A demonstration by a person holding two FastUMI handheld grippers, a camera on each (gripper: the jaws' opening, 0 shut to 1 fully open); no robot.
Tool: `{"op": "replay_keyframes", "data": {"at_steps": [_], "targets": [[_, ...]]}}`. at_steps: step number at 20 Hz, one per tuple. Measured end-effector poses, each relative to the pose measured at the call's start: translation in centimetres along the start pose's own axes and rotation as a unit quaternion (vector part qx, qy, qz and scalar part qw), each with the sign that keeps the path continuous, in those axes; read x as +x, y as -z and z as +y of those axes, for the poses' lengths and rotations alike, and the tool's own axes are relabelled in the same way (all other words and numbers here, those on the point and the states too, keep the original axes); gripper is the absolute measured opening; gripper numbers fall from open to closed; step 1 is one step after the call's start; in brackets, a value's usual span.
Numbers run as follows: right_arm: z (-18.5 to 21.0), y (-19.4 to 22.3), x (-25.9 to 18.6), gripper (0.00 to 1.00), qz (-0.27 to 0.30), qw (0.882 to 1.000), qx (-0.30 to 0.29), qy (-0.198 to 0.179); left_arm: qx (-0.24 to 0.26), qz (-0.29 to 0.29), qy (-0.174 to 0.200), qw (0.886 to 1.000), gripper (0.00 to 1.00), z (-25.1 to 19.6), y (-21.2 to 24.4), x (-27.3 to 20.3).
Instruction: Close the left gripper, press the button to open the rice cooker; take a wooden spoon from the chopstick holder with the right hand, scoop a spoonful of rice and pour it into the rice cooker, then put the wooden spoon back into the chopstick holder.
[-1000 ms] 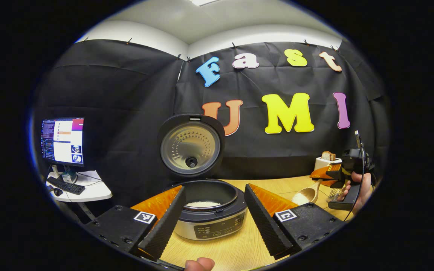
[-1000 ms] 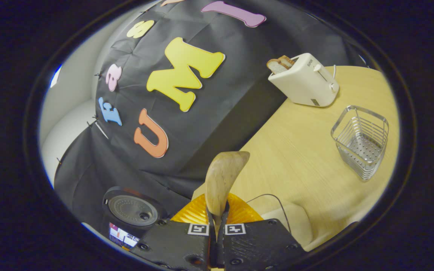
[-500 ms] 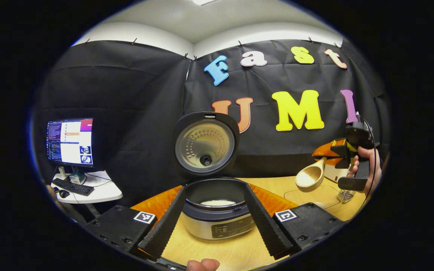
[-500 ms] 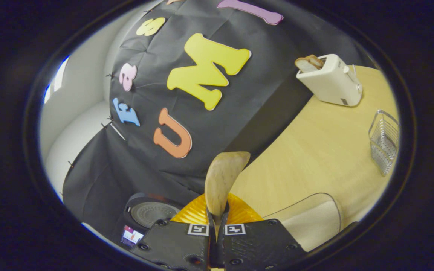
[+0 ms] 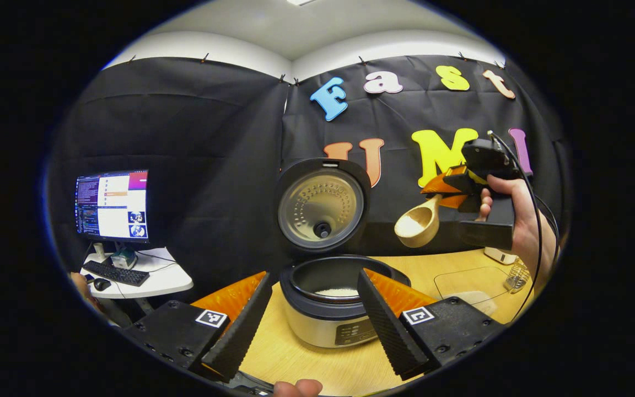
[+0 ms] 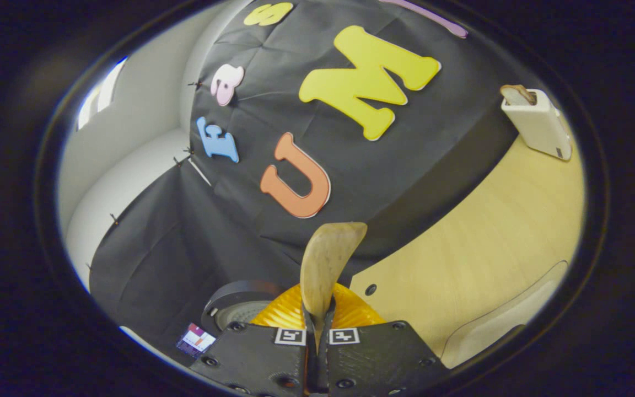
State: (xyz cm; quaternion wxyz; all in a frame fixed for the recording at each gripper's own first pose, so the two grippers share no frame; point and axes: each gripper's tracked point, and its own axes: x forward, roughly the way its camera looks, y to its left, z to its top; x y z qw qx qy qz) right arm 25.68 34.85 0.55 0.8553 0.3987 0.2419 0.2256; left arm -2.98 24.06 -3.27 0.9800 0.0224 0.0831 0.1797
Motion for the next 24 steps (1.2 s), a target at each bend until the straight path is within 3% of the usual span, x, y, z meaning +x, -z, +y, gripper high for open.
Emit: {"op": "replay_keyframes", "data": {"at_steps": [4,13,21,24], "targets": [[2.2,1.7,2.4,0.0,-0.004,0.997,-0.083,0.009,-0.008,0.001,-0.01,1.0,0.99,1.3,0.1,-0.2],[4.2,4.1,4.6,0.0,0.001,0.985,-0.172,0.02,-0.02,-0.001,-0.017,1.0,0.99,2.3,-0.3,-0.7],[6.7,5.7,5.2,0.0,-0.013,0.964,-0.266,0.009,-0.031,0.001,-0.025,0.999,0.99,3.5,0.2,-0.6],[7.6,5.8,5.3,0.0,-0.026,0.95,-0.313,0.006,-0.037,0.008,-0.024,0.999,0.99,3.5,0.4,-0.5]]}}
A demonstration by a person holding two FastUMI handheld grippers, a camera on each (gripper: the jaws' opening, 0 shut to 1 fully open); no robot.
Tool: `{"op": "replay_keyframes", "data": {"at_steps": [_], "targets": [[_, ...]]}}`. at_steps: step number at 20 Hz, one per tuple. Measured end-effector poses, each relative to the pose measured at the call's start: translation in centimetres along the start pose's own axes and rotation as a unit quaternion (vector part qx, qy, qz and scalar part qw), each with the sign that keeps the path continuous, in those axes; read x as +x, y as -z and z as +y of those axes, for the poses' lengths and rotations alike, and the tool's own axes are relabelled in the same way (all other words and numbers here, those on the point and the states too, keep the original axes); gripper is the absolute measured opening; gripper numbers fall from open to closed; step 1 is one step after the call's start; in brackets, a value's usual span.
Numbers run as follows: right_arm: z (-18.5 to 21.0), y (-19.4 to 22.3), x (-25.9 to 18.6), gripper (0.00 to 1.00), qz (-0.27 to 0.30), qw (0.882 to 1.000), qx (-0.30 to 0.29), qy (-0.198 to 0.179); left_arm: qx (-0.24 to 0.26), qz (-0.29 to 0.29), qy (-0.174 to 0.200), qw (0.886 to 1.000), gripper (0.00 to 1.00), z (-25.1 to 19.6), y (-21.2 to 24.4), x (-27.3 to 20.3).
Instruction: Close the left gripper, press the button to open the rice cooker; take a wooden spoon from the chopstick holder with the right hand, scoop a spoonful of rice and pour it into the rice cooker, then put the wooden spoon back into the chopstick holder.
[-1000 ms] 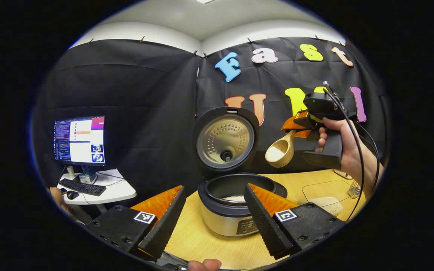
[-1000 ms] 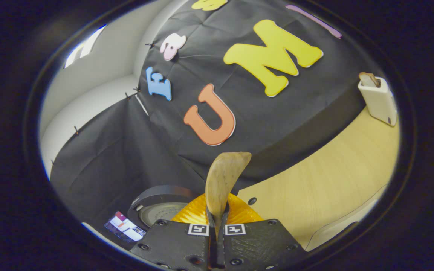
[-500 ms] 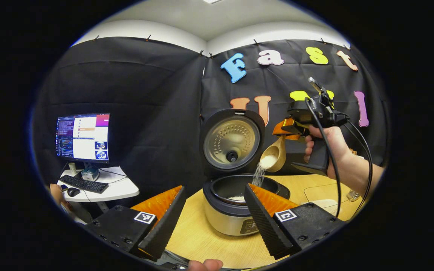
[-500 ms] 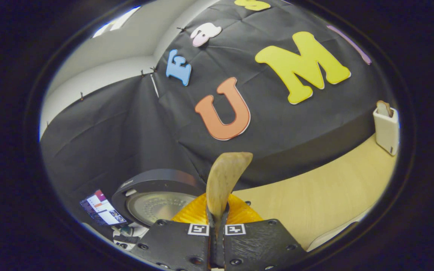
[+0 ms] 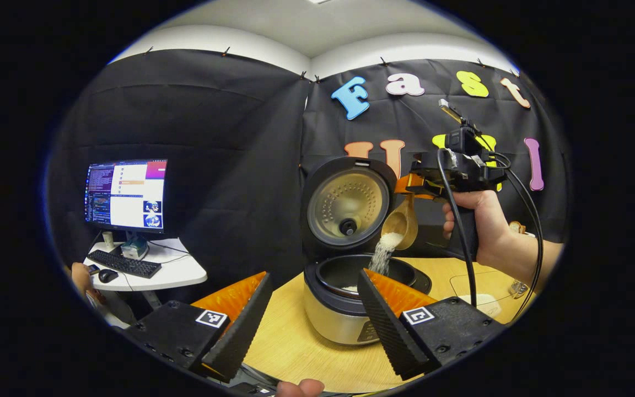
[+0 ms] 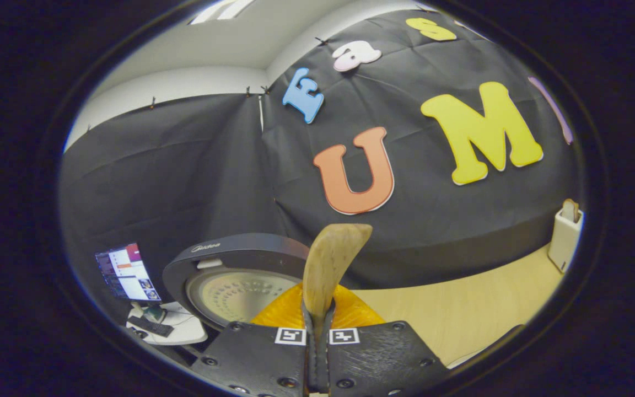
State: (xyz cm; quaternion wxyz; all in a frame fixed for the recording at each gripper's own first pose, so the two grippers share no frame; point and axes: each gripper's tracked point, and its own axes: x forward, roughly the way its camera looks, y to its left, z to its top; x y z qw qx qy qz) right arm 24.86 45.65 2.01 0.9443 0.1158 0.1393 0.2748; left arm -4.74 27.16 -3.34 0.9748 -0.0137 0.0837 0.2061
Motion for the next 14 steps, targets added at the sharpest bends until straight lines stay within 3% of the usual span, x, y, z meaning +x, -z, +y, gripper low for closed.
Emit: {"op": "replay_keyframes", "data": {"at_steps": [8,12,13,14], "targets": [[2.5,-0.1,-0.1,0.01,-0.027,0.995,-0.098,-0.006,0.003,-0.006,-0.033,0.999,0.99,1.9,-0.3,-0.2],[4.0,-0.7,-0.6,0.01,-0.057,0.983,-0.172,-0.008,0.002,-0.002,-0.035,0.999,0.99,2.3,-0.1,-0.1],[4.3,-0.7,-0.6,0.01,-0.063,0.98,-0.191,-0.008,0.001,-0.002,-0.036,0.999,0.95,2.5,-0.1,-0.1],[4.7,-0.6,-0.6,0.0,-0.068,0.976,-0.207,-0.009,0.0,-0.002,-0.037,0.999,0.99,2.5,-0.1,-0.2]]}}
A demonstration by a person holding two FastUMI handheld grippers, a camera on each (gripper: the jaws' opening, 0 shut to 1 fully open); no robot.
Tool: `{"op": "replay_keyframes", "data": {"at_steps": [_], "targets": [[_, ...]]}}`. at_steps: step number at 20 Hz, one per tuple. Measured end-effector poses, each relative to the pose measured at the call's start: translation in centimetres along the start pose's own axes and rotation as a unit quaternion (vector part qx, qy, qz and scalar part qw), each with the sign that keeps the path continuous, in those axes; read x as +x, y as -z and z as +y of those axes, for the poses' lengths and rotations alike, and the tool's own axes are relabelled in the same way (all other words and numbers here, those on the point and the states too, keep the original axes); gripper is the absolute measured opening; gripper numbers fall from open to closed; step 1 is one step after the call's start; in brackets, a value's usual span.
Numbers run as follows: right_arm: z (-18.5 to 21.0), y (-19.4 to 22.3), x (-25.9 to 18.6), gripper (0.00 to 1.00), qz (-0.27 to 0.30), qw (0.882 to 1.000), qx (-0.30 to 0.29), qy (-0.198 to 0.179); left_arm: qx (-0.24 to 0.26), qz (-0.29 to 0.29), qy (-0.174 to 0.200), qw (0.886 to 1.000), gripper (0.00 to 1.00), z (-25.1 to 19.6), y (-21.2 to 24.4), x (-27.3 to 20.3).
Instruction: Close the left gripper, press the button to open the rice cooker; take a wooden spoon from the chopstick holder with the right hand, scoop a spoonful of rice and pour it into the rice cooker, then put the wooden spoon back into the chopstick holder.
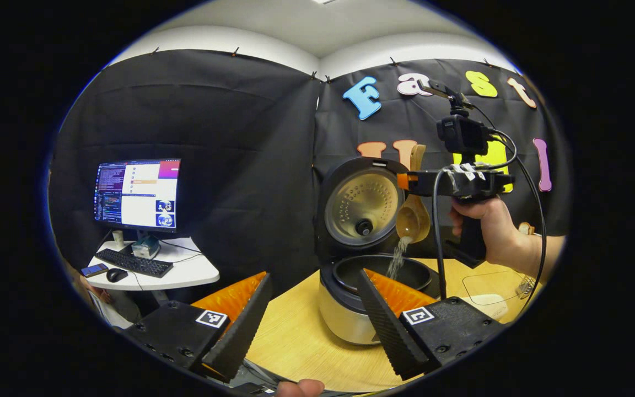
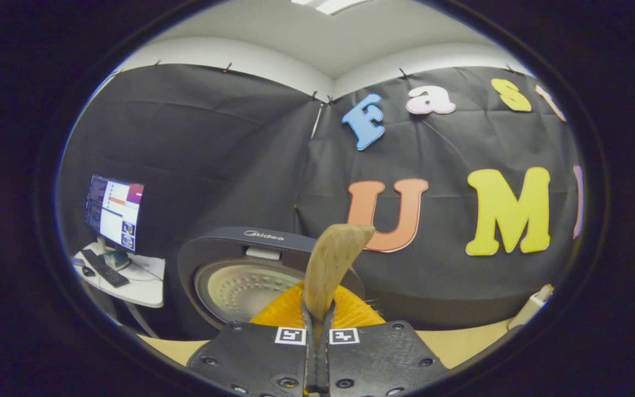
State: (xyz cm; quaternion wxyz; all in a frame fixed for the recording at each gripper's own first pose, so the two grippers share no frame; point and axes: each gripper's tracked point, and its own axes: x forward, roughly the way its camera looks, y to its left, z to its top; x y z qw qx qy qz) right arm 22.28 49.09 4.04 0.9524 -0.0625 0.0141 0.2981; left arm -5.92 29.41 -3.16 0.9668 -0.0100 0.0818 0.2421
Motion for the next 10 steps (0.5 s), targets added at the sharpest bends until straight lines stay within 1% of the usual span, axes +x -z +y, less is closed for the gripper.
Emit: {"op": "replay_keyframes", "data": {"at_steps": [1,2,3,4,5,6,7,10], "targets": [[0.3,-0.2,0.0,0.02,-0.007,1.0,-0.015,-0.001,0.0,0.0,-0.001,1.0,0.99,0.0,-0.1,0.0],[0.6,-0.3,0.0,0.0,-0.012,0.999,-0.031,-0.001,0.001,-0.001,-0.003,1.0,0.99,0.1,-0.3,-0.1],[0.7,-0.3,-0.1,0.0,-0.017,0.999,-0.044,-0.001,0.003,-0.001,-0.011,1.0,0.95,0.4,-0.2,0.0],[0.9,-0.1,-0.1,0.02,-0.017,0.999,-0.047,-0.001,0.006,-0.003,-0.016,1.0,0.99,0.7,-0.3,0.0],[1.2,0.1,-0.1,0.0,-0.015,0.999,-0.046,-0.003,0.006,-0.004,-0.016,1.0,0.99,0.7,-0.4,0.0],[1.3,0.3,-0.1,0.01,-0.012,0.999,-0.044,-0.004,0.004,-0.004,-0.015,1.0,0.95,0.6,-0.4,0.0],[1.3,0.4,-0.2,0.01,-0.01,0.999,-0.039,-0.004,0.003,-0.004,-0.016,1.0,0.99,0.7,-0.4,-0.1],[0.8,0.7,-0.4,0.01,0.0,1.0,0.0,-0.007,-0.001,-0.005,-0.015,1.0,0.99,0.9,-0.4,-0.1]]}}
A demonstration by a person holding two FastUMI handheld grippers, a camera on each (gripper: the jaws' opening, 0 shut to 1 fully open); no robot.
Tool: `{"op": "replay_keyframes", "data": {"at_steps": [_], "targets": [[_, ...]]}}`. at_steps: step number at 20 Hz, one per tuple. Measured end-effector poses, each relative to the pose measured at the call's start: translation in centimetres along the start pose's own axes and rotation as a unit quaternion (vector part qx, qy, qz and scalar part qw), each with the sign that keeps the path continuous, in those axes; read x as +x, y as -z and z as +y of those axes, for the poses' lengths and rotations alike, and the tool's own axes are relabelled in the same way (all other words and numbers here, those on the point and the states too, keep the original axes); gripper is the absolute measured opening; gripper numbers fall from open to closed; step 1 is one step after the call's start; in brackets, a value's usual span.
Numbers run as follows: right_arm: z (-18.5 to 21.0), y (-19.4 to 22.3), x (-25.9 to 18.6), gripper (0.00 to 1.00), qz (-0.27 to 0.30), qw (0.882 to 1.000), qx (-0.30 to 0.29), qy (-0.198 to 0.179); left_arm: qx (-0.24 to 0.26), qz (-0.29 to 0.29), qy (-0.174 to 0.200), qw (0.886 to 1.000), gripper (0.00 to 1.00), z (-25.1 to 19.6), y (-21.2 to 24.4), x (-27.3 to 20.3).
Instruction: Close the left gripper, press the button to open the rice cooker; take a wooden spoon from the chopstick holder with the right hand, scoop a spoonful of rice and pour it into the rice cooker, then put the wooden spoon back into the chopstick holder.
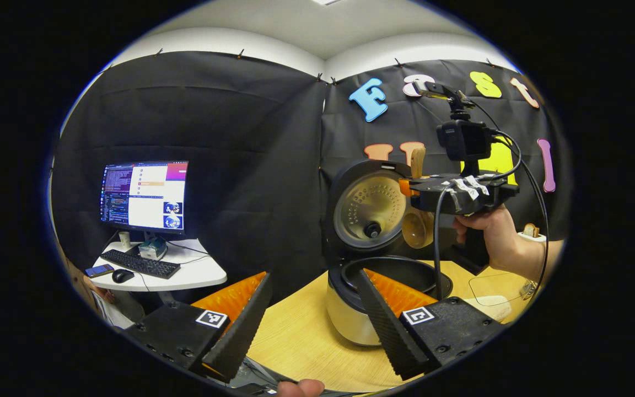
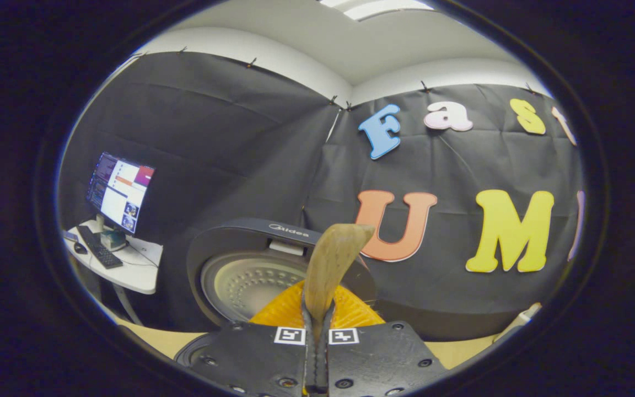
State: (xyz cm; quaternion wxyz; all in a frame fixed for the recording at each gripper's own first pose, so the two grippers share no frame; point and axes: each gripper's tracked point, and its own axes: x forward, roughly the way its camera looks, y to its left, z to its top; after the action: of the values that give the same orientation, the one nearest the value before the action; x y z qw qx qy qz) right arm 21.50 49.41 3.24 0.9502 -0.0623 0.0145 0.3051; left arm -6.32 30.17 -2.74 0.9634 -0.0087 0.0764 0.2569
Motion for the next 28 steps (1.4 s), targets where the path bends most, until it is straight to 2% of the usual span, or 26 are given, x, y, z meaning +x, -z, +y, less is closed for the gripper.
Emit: {"op": "replay_keyframes", "data": {"at_steps": [6,12,18,23,25,28], "targets": [[-3.4,-1.0,-1.8,0.01,0.019,0.992,0.128,-0.003,-0.005,-0.007,0.002,1.0,0.99,-0.6,-0.7,-0.4],[-11.4,-3.1,-7.6,0.0,0.004,0.979,0.202,0.025,0.008,-0.024,0.039,0.999,0.99,-4.3,-1.9,-1.3],[-25.0,-2.1,-15.9,0.0,-0.009,0.964,0.236,0.121,0.014,-0.035,0.061,0.997,0.99,-7.7,-2.6,-1.8],[-36.6,1.5,-23.7,0.0,-0.005,0.938,0.267,0.222,0.003,-0.044,0.096,0.994,0.99,-11.5,-2.9,-2.4],[-40.0,3.1,-26.6,0.0,-0.002,0.928,0.271,0.255,-0.007,-0.042,0.11,0.993,0.99,-12.8,-2.8,-2.5],[-43.3,5.8,-29.8,0.0,0.008,0.922,0.258,0.29,-0.008,-0.032,0.131,0.991,0.99,-14.0,-2.2,-2.4]]}}
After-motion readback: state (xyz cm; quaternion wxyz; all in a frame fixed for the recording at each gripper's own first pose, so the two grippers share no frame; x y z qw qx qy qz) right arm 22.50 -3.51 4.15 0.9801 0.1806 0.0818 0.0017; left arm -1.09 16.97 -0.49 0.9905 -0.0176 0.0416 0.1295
